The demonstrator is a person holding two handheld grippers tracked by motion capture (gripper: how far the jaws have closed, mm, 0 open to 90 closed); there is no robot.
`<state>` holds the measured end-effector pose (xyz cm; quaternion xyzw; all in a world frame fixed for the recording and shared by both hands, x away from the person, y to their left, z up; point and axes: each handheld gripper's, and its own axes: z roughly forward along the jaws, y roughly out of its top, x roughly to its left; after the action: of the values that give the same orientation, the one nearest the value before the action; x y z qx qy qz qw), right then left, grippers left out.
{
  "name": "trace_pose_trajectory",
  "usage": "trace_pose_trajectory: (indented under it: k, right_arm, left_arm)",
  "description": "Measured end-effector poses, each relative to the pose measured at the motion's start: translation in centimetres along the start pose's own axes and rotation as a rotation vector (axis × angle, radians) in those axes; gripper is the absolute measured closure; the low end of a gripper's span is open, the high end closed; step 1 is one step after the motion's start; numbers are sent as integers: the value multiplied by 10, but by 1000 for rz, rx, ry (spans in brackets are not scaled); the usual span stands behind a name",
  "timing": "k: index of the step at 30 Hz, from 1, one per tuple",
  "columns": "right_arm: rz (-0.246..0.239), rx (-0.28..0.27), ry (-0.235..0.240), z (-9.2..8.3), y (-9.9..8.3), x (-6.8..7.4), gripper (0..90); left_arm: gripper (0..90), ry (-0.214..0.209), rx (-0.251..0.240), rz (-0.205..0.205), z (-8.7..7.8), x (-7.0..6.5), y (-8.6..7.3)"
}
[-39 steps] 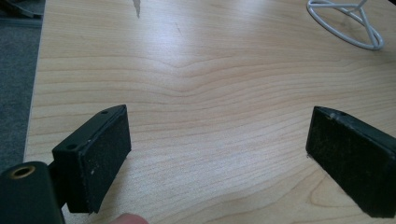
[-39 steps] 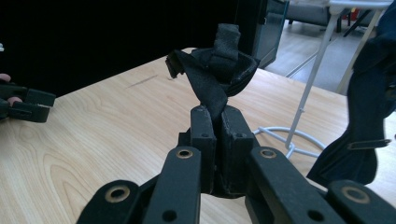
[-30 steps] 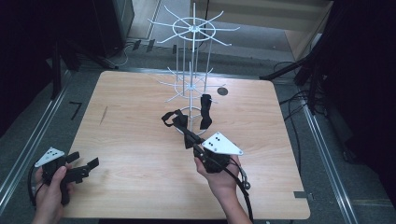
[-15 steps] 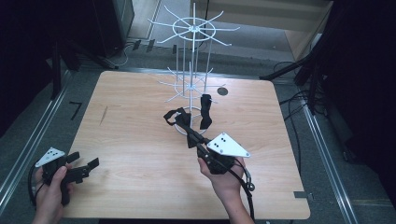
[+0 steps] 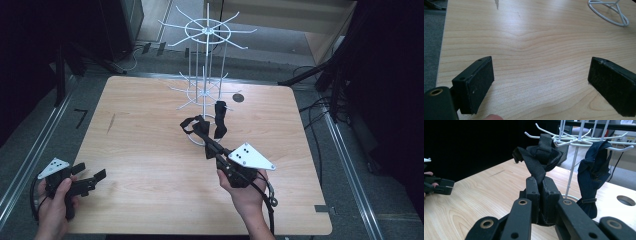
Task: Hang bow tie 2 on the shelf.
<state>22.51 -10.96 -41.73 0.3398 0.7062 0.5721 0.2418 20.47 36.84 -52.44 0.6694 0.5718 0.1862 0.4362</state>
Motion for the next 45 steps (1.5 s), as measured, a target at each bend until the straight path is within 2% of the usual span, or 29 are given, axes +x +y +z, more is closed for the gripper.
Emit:
trace_pose_trajectory:
  k: [16,24,38,45]
  right_arm:
    - [22,-7,-7,-7,3,-7,863]
    - [44,1,-19,-5,1,-18,863]
    - [76,32,-41,11,-5,-28,863]
    - [114,38,-51,25,-8,-30,863]
  left_arm:
    - [71,-1,-1,-2,0,0,0]
    - [71,0,0,0,0,0,0]
    - [71,1,1,-3,0,0,0]
    - [71,1,1,-3,0,0,0]
